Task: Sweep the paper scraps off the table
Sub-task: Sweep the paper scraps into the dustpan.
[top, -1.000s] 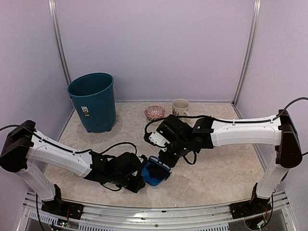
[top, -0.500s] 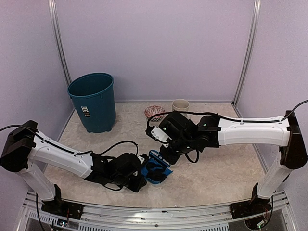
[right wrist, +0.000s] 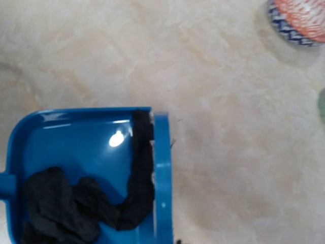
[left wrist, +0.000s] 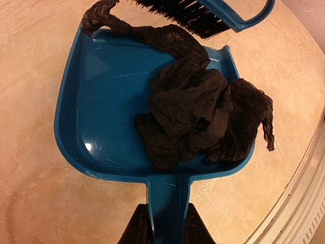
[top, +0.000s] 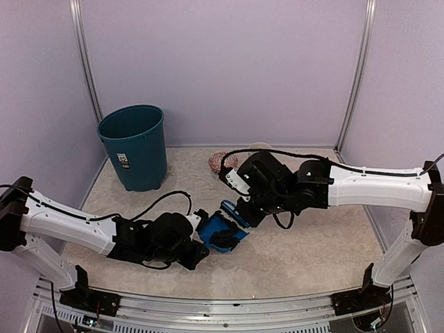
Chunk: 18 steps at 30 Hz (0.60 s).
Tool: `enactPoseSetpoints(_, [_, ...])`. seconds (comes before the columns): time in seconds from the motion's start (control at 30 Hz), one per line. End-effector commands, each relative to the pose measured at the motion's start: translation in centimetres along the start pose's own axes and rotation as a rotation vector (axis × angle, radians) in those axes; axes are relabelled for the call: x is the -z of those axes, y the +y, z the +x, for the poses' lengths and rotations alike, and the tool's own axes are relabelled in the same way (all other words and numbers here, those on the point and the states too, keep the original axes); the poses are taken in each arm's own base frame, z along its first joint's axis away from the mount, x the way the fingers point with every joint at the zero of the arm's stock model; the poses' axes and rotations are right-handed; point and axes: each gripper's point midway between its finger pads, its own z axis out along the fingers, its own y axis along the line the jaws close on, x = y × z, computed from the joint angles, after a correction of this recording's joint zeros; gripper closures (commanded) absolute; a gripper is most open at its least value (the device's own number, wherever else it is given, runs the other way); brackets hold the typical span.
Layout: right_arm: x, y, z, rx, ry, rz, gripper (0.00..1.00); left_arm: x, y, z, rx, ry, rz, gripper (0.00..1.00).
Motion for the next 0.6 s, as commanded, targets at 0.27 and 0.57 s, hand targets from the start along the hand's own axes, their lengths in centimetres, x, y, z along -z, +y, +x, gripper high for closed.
enactPoseSetpoints(0.27, [6.6, -5.6, -3.8, -0.163, -0.221, 0.158, 1.0, 1.0, 0.4, -1.7, -0.018, -0.098, -0.021, 1.0])
enactPoseSetpoints(0.57, [7.5, -8.2, -2.2, -0.242, -0.259, 0.191, 1.0, 3.7, 0.6, -4.6, -0.006, -0.175, -0.044, 1.0])
